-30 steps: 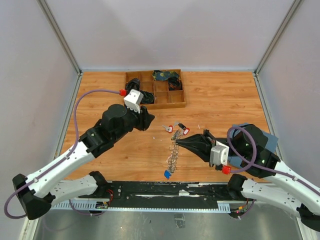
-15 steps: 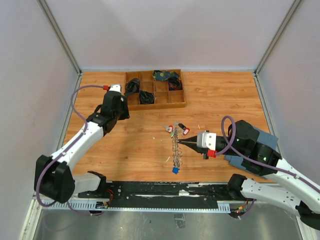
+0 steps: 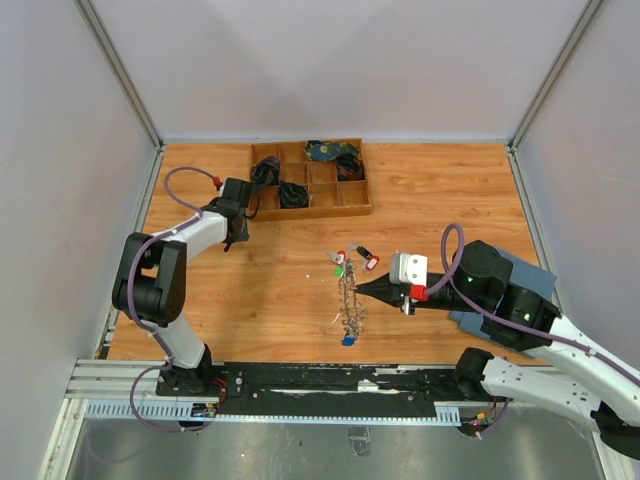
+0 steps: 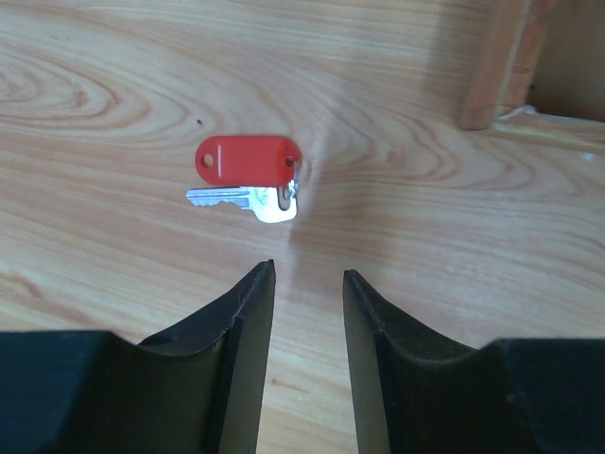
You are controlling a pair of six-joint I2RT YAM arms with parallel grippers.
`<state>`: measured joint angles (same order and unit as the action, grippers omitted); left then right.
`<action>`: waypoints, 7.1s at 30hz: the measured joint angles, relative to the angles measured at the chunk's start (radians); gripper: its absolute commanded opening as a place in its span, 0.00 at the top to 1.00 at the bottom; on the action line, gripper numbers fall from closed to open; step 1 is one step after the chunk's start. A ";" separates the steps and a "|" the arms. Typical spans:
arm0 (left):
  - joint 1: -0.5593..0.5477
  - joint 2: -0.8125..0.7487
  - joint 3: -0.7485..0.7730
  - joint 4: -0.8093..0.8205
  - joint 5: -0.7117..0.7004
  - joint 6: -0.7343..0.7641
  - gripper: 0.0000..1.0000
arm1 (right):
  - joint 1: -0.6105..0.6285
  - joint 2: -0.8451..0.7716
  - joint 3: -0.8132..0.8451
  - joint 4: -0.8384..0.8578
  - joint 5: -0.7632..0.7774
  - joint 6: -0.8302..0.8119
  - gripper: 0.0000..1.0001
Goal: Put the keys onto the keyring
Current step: Pick up the key from the center of the board, then place the key at the center of the board, then pick up the key from the center of the board.
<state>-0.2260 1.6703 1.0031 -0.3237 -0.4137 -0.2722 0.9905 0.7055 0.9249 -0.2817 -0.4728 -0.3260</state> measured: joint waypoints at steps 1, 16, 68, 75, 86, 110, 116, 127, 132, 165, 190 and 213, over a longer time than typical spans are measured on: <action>0.001 0.017 0.005 0.001 -0.011 0.004 0.59 | 0.000 -0.007 -0.004 0.002 0.001 0.012 0.99; 0.032 0.131 0.056 0.029 -0.078 0.082 0.61 | 0.000 -0.038 -0.040 0.014 0.002 0.065 0.98; -0.309 -0.428 0.112 0.036 0.560 0.187 0.99 | -0.308 0.182 0.229 -0.325 0.023 0.171 1.00; -0.427 -0.290 0.057 -0.104 0.459 0.151 1.00 | -0.308 0.145 0.229 -0.346 0.041 0.177 1.00; -0.692 -0.155 -0.100 -0.145 0.173 0.001 1.00 | -0.308 0.089 0.217 -0.363 0.147 0.220 1.00; -0.798 -0.040 -0.117 -0.058 0.025 -0.058 0.75 | -0.308 0.067 0.194 -0.370 0.177 0.245 1.00; -0.809 -0.040 -0.112 -0.082 0.016 -0.075 0.74 | -0.308 0.067 0.185 -0.369 0.169 0.245 1.00; -0.813 -0.043 -0.111 -0.112 -0.003 -0.096 0.70 | -0.308 0.072 0.176 -0.367 0.148 0.251 1.00; -0.813 -0.056 -0.111 -0.128 -0.005 -0.103 0.70 | -0.308 0.072 0.175 -0.366 0.140 0.253 1.00; -0.762 -0.387 -0.270 -0.052 0.088 -0.216 0.62 | -0.308 0.093 0.145 -0.338 0.097 0.270 0.99; -0.440 -0.460 -0.489 0.186 0.532 -0.232 0.62 | -0.308 0.092 0.130 -0.322 0.079 0.279 0.99; -0.437 -0.393 -0.495 0.240 0.557 -0.198 0.69 | -0.308 0.091 0.130 -0.322 0.079 0.285 0.99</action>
<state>-0.6632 1.2770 0.5083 -0.0841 0.1429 -0.4698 0.6823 0.7967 1.0550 -0.6041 -0.3943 -0.0406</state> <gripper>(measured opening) 0.324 0.011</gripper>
